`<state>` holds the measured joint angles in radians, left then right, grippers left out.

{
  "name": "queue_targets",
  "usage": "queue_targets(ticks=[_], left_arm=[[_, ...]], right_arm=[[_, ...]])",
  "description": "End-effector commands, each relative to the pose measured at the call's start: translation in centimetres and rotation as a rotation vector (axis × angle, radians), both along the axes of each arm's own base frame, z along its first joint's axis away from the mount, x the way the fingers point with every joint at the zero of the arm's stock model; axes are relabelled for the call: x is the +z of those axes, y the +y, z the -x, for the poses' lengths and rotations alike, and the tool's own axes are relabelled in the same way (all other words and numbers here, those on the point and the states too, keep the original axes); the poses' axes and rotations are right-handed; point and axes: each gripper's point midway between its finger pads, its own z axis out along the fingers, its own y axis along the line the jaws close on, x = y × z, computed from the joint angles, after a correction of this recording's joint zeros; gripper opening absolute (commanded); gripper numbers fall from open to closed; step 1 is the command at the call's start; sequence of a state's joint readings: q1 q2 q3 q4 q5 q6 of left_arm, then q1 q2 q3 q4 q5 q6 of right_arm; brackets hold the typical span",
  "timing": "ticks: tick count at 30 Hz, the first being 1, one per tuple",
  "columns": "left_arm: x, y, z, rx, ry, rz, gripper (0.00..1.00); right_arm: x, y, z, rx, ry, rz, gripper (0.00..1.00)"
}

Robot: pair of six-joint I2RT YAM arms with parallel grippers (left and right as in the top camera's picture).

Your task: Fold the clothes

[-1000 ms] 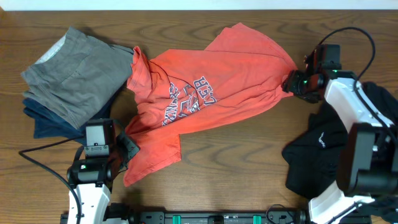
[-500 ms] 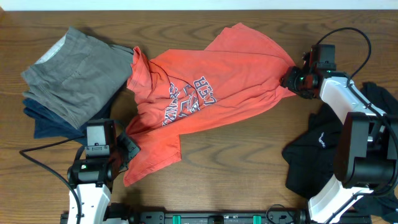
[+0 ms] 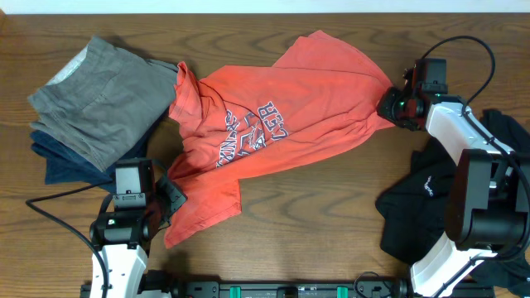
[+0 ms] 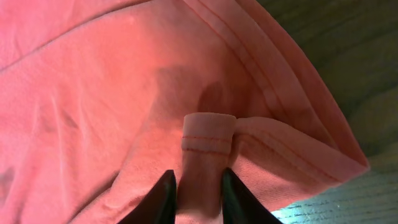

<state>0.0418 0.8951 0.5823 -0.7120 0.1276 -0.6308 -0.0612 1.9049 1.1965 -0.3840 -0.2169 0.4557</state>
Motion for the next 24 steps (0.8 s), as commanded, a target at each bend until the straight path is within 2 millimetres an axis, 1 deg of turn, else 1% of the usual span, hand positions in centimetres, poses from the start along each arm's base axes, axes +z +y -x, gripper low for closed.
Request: queue_targets(ticks=[1, 2, 6, 15, 22, 24], left_arm=[[-0.16, 0.00, 0.15, -0.007, 0.010, -0.007, 0.06], [-0.17, 0.00, 0.16, -0.007, 0.010, -0.007, 0.06], [-0.17, 0.00, 0.16, -0.007, 0.010, -0.007, 0.06], [-0.17, 0.00, 0.16, -0.007, 0.010, -0.007, 0.06], [-0.17, 0.00, 0.16, -0.007, 0.010, -0.007, 0.06], [-0.17, 0.00, 0.16, -0.007, 0.010, -0.007, 0.06]], right_arm=[[-0.06, 0.60, 0.09, 0.013, 0.003, -0.008, 0.29], [-0.06, 0.62, 0.09, 0.014, 0.003, -0.008, 0.32], [-0.08, 0.78, 0.10, 0.018, 0.003, -0.008, 0.33], [-0.85, 0.76, 0.19, 0.016, 0.019, -0.002, 0.33], [-0.89, 0.80, 0.10, 0.017, 0.016, -0.001, 0.30], [-0.89, 0.81, 0.11, 0.017, 0.017, -0.002, 0.26]])
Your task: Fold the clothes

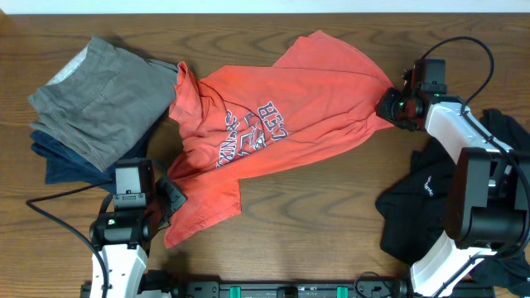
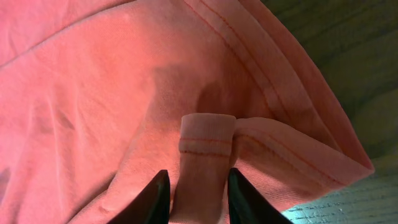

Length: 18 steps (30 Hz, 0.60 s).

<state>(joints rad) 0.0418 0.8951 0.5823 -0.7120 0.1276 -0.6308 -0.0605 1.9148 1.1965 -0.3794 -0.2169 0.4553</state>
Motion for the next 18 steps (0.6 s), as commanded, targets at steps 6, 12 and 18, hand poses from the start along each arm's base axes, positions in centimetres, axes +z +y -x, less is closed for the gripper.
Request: queue_targets(ticks=[6, 12, 18], left_arm=[[-0.2, 0.0, 0.2, -0.007, 0.010, -0.007, 0.06], [0.0, 0.0, 0.0, -0.011, 0.003, -0.008, 0.06], [3.2, -2.3, -1.6, -0.174, -0.091, 0.057, 0.06]], right_arm=[[-0.6, 1.0, 0.2, 0.023, 0.014, -0.001, 0.01], [0.3, 0.1, 1.3, 0.007, 0.047, 0.004, 0.01], [8.4, -4.3, 2.8, -0.041, -0.044, 0.046, 0.01]])
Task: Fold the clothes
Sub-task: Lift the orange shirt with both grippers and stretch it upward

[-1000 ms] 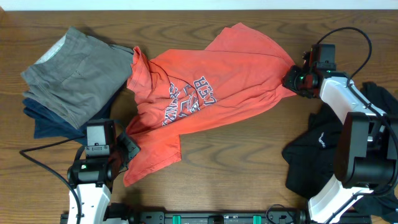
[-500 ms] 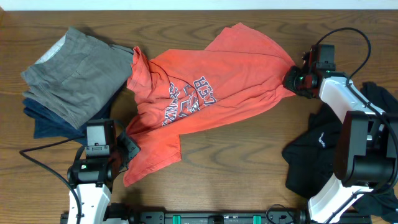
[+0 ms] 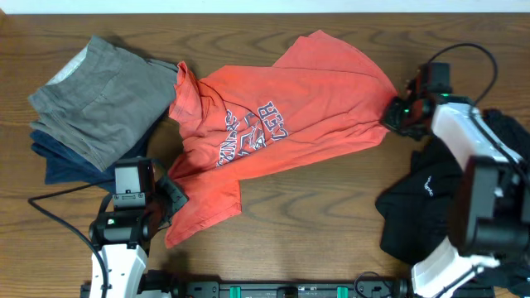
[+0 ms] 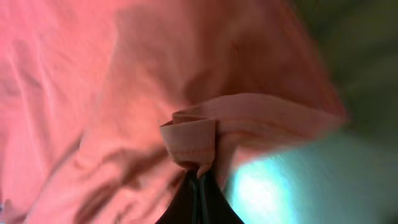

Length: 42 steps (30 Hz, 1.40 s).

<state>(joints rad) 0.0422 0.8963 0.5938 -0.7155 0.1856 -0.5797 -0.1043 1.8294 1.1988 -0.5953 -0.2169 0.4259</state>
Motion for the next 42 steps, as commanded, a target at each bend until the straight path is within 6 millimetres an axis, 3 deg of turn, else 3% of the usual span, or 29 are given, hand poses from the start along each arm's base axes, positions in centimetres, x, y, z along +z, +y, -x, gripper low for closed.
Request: queue_targets(ticks=[1, 5, 12, 20, 25, 29, 32, 35, 38, 42], left_arm=[[3.6, -1.6, -1.7, -0.123, -0.098, 0.036, 0.06], [7.3, -1.6, -2.4, -0.181, -0.155, 0.002, 0.06], [14.3, -2.5, -2.8, -0.240, -0.269, 0.010, 0.06], [26.2, -3.5, -2.6, -0.301, -0.536, -0.001, 0.06], [32.0, -3.5, -1.6, -0.305, -0.684, -0.032, 0.06], [35.3, -3.3, -1.3, -0.297, -0.775, -0.058, 0.06], [37.1, -3.1, -1.8, -0.289, -0.828, -0.076, 0.06], [37.6, -3.1, -3.0, -0.289, -0.848, -0.079, 0.06], [36.7, -3.0, -4.9, -0.289, -0.810, -0.071, 0.06], [33.8, -3.0, -8.4, -0.295, -0.703, -0.046, 0.06]], right_arm=[[8.7, -3.6, -0.6, -0.046, -0.181, 0.056, 0.01], [14.0, -6.4, 2.4, -0.130, -0.232, 0.076, 0.01], [18.5, -8.0, 8.0, -0.161, -0.251, 0.166, 0.01], [25.5, -7.6, 10.6, -0.127, -0.364, 0.240, 0.01], [30.9, -7.7, 12.0, -0.129, -0.436, 0.305, 0.01], [35.5, -8.3, 13.3, -0.174, -0.521, 0.374, 0.01], [38.3, -8.8, 13.9, -0.207, -0.590, 0.396, 0.01], [39.7, -9.1, 13.9, -0.218, -0.628, 0.414, 0.01], [39.2, -9.2, 13.2, -0.202, -0.611, 0.411, 0.01], [37.1, -9.0, 10.8, -0.121, -0.553, 0.365, 0.01]])
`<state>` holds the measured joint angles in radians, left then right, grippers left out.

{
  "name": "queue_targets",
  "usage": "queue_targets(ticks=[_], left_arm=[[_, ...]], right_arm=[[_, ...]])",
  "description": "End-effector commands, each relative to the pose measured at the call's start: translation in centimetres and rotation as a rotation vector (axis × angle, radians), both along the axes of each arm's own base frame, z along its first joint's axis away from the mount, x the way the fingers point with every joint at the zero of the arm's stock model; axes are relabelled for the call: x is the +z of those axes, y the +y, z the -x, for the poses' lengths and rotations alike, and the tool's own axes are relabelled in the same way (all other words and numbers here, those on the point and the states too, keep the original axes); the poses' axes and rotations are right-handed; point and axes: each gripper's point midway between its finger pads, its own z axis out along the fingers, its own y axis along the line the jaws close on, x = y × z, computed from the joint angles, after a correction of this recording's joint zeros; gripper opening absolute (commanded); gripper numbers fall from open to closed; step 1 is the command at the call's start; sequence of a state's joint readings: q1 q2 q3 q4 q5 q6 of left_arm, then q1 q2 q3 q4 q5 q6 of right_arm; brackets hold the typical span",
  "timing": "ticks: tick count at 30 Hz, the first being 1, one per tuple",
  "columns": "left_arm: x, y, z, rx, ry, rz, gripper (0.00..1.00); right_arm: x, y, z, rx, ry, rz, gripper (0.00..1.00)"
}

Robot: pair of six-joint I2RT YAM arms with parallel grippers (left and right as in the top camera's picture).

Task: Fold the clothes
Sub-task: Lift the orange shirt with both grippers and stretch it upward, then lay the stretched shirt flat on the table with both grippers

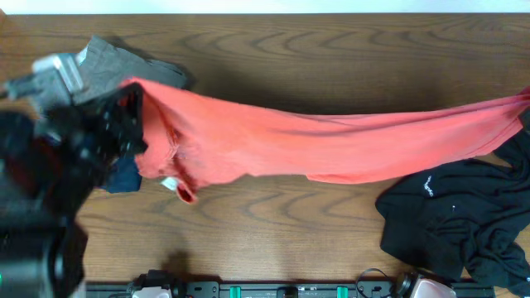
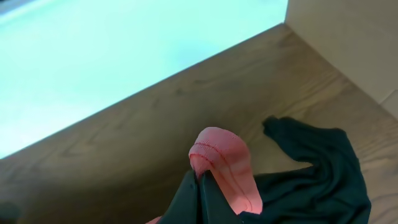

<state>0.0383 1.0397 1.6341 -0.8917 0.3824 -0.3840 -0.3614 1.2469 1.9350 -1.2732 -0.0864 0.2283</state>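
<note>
The red shirt (image 1: 331, 145) hangs stretched in a long band across the table, from the left side to the right edge of the overhead view. Its left end is bunched at my left gripper (image 1: 132, 112). That arm is raised close to the camera, dark and blurred, so its fingers are hard to make out. In the right wrist view my right gripper (image 2: 200, 180) is shut on a rolled hem of the shirt (image 2: 224, 162), high above the table. This gripper lies beyond the overhead view's right edge.
A crumpled black garment (image 1: 447, 219) lies at the front right, below the right gripper (image 2: 311, 174). A folded grey garment (image 1: 116, 66) sits at the back left, partly hidden by the left arm, with a bit of navy cloth (image 1: 124, 178) beneath.
The shirt lay spread on the table, my right gripper shut on its right corner and my left low at the front hem. Now both arms are raised and the shirt hangs stretched between them.
At first the right gripper's fingers stood open around a folded hem at the shirt's right corner, the left gripper by the front-left hem. The right then shut on the hem. Now the shirt is off the table, pulled out long between both grippers.
</note>
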Motion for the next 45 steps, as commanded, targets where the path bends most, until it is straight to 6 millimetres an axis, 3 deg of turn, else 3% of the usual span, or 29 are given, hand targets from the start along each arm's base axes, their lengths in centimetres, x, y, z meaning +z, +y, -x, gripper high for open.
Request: queue_targets(ticks=[1, 7, 10, 12, 15, 17, 19, 23, 26, 28, 30, 32, 35, 36, 39, 45], left_arm=[[-2.4, 0.2, -3.4, -0.005, 0.084, -0.017, 0.06], [-8.2, -0.2, -10.6, -0.064, 0.216, -0.037, 0.06], [-9.5, -0.5, -14.5, -0.093, 0.189, -0.025, 0.06], [-9.1, -1.1, -17.4, -0.132, 0.113, -0.010, 0.06], [-6.2, -1.4, -21.7, -0.143, -0.059, 0.021, 0.06], [-2.9, -1.4, -23.7, -0.125, -0.183, 0.072, 0.06], [1.7, -1.2, -24.7, -0.118, -0.334, 0.115, 0.06], [10.0, 0.0, -24.1, -0.074, -0.559, 0.109, 0.06], [13.4, 1.1, -22.7, -0.066, -0.629, 0.096, 0.06], [13.9, 1.7, -22.2, -0.071, -0.622, 0.090, 0.06], [12.8, 1.4, -21.9, -0.132, -0.566, 0.096, 0.06], [10.4, 0.3, -21.7, -0.214, -0.456, 0.121, 0.06], [3.5, -1.3, -20.6, -0.286, -0.148, 0.166, 0.06], [0.2, -1.7, -19.7, -0.295, -0.017, 0.151, 0.06], [-6.6, -2.6, -16.6, -0.347, 0.244, 0.090, 0.06], [-16.7, -3.7, -10.3, -0.430, 0.670, 0.027, 0.06]], right_arm=[[-2.1, -0.5, -2.5, 0.062, 0.070, -0.013, 0.01], [-7.7, -0.2, -8.6, 0.185, 0.203, -0.105, 0.01], [-9.7, 0.2, -12.4, 0.226, 0.205, -0.116, 0.01], [-9.9, 0.4, -15.9, 0.226, 0.141, -0.123, 0.01], [-7.3, -0.3, -20.2, 0.190, -0.047, -0.132, 0.01], [-3.7, -0.9, -21.8, 0.149, -0.209, -0.165, 0.01], [1.4, -1.2, -22.5, 0.136, -0.398, -0.204, 0.01], [8.5, -2.6, -21.2, 0.100, -0.590, -0.163, 0.01], [10.3, -4.0, -19.8, 0.062, -0.608, -0.140, 0.01], [9.7, -4.6, -19.3, 0.049, -0.564, -0.124, 0.01], [7.4, -5.1, -18.9, 0.038, -0.463, -0.094, 0.01], [4.1, -5.9, -18.1, -0.021, -0.330, -0.082, 0.01], [-1.1, -7.4, -16.3, -0.128, -0.120, -0.057, 0.01], [-3.1, -7.7, -15.7, -0.144, -0.044, -0.047, 0.01], [-7.3, -7.6, -14.8, -0.117, 0.114, -0.029, 0.01], [-16.0, -6.5, -11.9, -0.077, 0.402, -0.081, 0.01]])
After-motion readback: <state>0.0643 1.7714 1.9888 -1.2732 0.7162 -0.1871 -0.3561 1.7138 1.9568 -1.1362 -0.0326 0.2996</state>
